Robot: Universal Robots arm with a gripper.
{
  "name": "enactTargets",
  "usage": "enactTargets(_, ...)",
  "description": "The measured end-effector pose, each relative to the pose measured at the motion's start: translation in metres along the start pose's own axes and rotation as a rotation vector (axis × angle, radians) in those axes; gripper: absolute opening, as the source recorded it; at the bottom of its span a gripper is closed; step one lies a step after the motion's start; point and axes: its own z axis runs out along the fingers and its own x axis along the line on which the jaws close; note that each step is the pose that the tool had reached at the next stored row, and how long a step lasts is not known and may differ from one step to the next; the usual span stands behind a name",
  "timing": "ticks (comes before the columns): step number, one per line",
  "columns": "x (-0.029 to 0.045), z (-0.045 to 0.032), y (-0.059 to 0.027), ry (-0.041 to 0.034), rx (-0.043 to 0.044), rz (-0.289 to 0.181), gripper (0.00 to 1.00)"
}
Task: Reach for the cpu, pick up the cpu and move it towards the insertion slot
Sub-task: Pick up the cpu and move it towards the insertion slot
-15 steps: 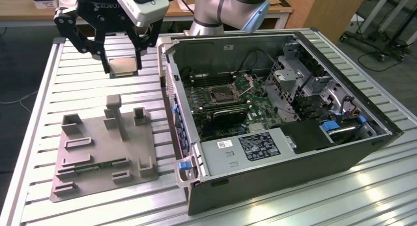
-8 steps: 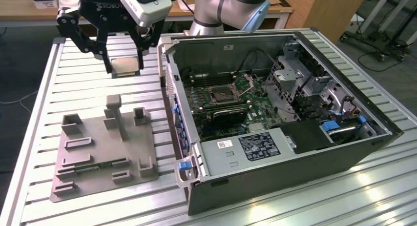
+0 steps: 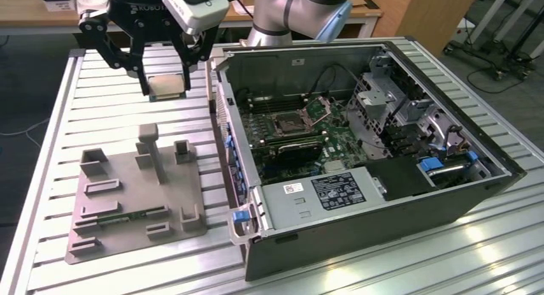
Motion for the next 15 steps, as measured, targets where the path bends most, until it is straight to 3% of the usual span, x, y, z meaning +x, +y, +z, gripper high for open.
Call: enactTargets(15,-0.0076,0.0000,-0.0004,0.0000,0.0000,0.000,0.55)
